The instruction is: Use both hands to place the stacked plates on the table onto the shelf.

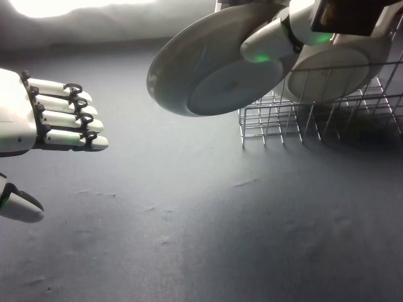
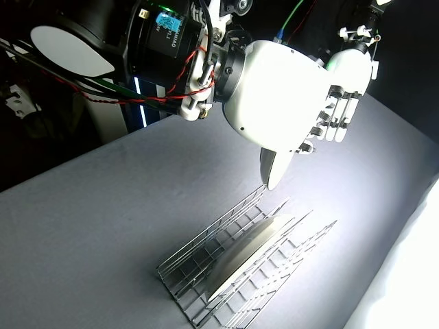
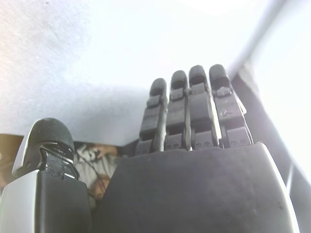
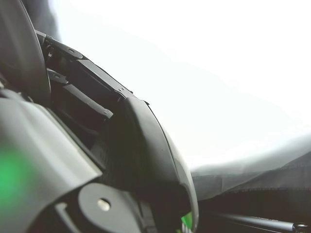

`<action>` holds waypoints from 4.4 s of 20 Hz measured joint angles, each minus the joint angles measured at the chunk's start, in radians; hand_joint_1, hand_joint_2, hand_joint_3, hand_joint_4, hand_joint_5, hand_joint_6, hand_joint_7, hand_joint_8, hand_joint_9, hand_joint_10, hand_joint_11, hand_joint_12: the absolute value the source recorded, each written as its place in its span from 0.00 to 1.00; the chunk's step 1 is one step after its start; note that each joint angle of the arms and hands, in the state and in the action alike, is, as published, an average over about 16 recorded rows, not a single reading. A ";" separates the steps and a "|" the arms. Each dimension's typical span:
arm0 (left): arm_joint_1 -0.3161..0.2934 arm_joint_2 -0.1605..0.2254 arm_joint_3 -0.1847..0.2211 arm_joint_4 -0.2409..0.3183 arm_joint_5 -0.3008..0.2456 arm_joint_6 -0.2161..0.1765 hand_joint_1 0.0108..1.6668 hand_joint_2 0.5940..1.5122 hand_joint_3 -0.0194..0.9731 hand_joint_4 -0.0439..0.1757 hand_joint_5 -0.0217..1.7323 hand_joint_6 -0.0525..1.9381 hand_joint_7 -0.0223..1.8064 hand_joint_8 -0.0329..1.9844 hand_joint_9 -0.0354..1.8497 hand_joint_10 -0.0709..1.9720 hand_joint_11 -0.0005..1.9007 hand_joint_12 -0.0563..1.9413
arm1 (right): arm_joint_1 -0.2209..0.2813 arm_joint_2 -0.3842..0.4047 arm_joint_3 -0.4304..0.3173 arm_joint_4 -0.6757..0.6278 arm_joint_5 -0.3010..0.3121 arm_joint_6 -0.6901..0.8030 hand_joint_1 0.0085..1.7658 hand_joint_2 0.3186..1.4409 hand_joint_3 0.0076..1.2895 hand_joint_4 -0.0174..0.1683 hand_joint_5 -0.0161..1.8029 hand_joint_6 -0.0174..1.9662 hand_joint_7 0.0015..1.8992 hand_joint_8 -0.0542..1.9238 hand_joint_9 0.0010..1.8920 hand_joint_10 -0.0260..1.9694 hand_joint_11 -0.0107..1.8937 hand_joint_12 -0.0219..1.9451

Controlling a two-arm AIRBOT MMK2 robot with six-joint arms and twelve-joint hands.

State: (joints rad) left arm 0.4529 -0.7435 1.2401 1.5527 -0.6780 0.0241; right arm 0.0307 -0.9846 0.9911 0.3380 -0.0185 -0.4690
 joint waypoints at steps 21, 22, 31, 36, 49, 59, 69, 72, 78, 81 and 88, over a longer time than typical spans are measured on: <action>-0.012 -0.001 0.006 0.020 -0.009 -0.015 0.00 0.60 0.03 0.24 0.08 0.03 0.09 0.02 0.09 0.04 0.01 0.15 | -0.044 0.088 0.046 0.000 -0.009 -0.004 0.79 0.62 0.00 0.05 0.53 0.41 0.54 0.51 0.50 0.59 0.41 0.76; -0.013 -0.002 0.007 0.021 -0.010 -0.017 0.00 0.60 0.03 0.24 0.08 0.03 0.09 0.02 0.09 0.04 0.01 0.15 | -0.050 0.093 0.046 -0.002 -0.007 -0.004 0.79 0.62 0.00 0.05 0.53 0.41 0.54 0.51 0.50 0.60 0.41 0.76; -0.020 -0.004 0.010 0.025 -0.015 -0.029 0.00 0.61 0.03 0.24 0.08 0.03 0.09 0.02 0.08 0.04 0.01 0.14 | -0.136 0.118 0.047 -0.028 0.050 -0.006 0.79 0.63 0.00 0.05 0.52 0.42 0.54 0.51 0.51 0.60 0.41 0.76; -0.024 -0.006 0.012 0.027 -0.018 -0.037 0.00 0.61 0.03 0.24 0.08 0.03 0.08 0.02 0.08 0.04 0.01 0.14 | -0.194 0.120 0.053 -0.046 0.104 -0.005 0.79 0.63 0.00 0.05 0.51 0.43 0.54 0.52 0.51 0.59 0.41 0.75; -0.027 -0.012 0.022 0.029 -0.024 -0.051 0.00 0.62 0.03 0.24 0.08 0.03 0.09 0.02 0.08 0.04 0.01 0.15 | -0.300 0.118 0.087 -0.078 0.204 -0.003 0.77 0.64 0.00 0.05 0.52 0.44 0.54 0.51 0.50 0.58 0.41 0.74; -0.026 -0.013 0.023 0.029 -0.025 -0.055 0.00 0.62 0.03 0.24 0.09 0.03 0.09 0.02 0.09 0.04 0.01 0.16 | -0.327 0.119 0.085 -0.109 0.249 -0.005 0.72 0.61 0.01 0.06 0.48 0.23 0.50 0.25 0.45 0.31 0.29 0.69; -0.009 -0.013 0.025 0.024 -0.028 -0.063 0.00 0.61 0.03 0.24 0.09 0.03 0.09 0.02 0.09 0.04 0.01 0.16 | -0.248 0.119 0.026 -0.233 0.285 -0.006 0.67 0.58 0.01 0.08 0.42 0.03 0.43 0.04 0.38 0.10 0.13 0.66; -0.002 -0.013 0.027 0.019 -0.031 -0.066 0.00 0.61 0.03 0.24 0.09 0.03 0.09 0.02 0.09 0.04 0.01 0.16 | -0.234 0.119 0.002 -0.339 0.318 -0.006 0.63 0.59 0.01 0.08 0.35 0.03 0.36 0.04 0.33 0.08 0.09 0.61; 0.009 -0.012 0.037 0.004 -0.040 -0.073 0.00 0.61 0.03 0.24 0.08 0.03 0.09 0.02 0.09 0.04 0.01 0.16 | -0.243 0.119 -0.042 -0.638 0.436 -0.005 0.51 0.63 0.01 0.08 0.19 0.03 0.20 0.04 0.18 0.04 0.04 0.43; 0.011 -0.011 0.042 -0.004 -0.045 -0.075 0.00 0.62 0.03 0.24 0.10 0.03 0.12 0.03 0.11 0.04 0.02 0.18 | -0.262 0.120 -0.055 -0.784 0.508 -0.004 0.44 0.66 0.01 0.09 0.14 0.03 0.14 0.06 0.13 0.05 0.02 0.41; 0.011 -0.010 0.049 -0.013 -0.052 -0.079 0.00 0.63 0.03 0.24 0.13 0.03 0.15 0.03 0.14 0.05 0.04 0.21 | -0.288 0.121 -0.070 -0.970 0.611 -0.003 0.33 0.69 0.01 0.10 0.09 0.04 0.08 0.08 0.06 0.08 0.02 0.32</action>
